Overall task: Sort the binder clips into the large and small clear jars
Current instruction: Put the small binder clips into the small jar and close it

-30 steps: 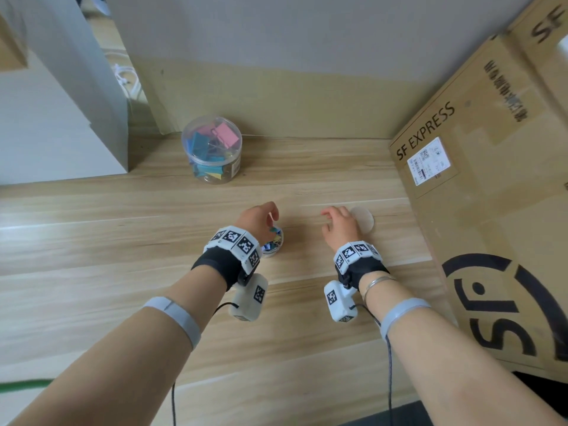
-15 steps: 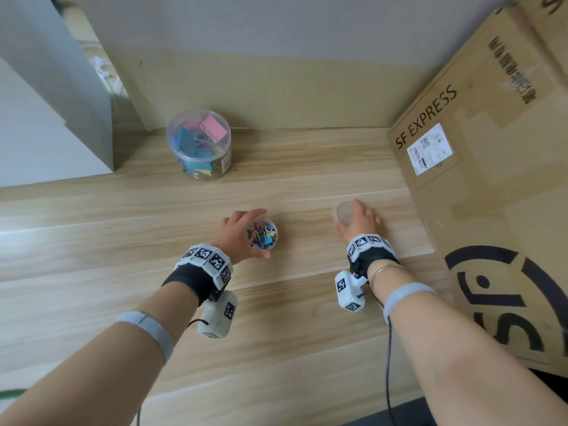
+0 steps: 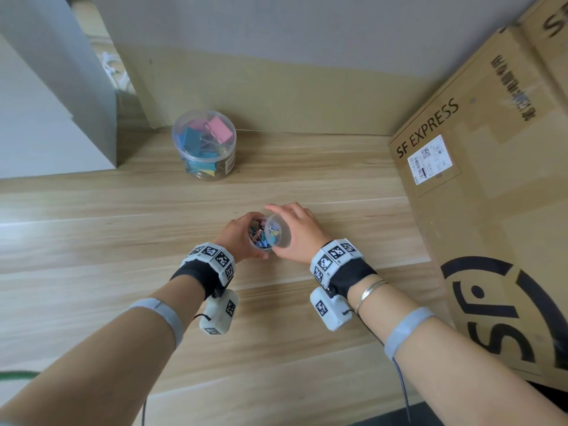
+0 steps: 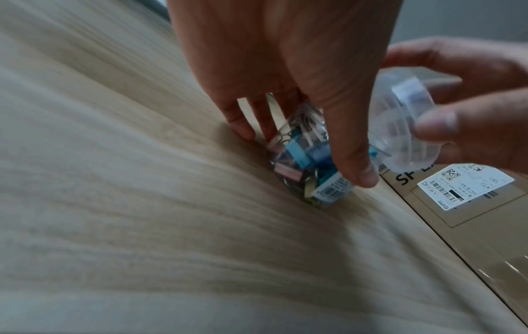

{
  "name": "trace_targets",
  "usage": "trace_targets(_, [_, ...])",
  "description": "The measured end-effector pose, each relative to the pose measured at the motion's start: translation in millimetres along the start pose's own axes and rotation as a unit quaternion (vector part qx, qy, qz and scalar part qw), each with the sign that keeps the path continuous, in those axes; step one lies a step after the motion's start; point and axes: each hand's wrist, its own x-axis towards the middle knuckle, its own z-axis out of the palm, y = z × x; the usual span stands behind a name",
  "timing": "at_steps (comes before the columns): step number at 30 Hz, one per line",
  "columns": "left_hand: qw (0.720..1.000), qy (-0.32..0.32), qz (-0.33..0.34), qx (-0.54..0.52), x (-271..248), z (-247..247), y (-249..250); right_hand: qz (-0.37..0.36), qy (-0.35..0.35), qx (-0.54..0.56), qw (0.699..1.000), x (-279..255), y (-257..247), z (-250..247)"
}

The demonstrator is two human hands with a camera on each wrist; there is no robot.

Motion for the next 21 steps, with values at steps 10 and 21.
trace_targets(10, [1.000, -0.009, -0.016, -0.021, -2.0, -3.7, 1.3, -0.007, 0.118, 0.062, 0.991, 9.2, -14.0, -11.8])
trace_targets(21, [0.998, -0.038, -0.021, 0.053, 3.8, -7.8, 1.9, -0.041, 0.025, 0.013, 0.999, 11.8, -3.1, 11.6])
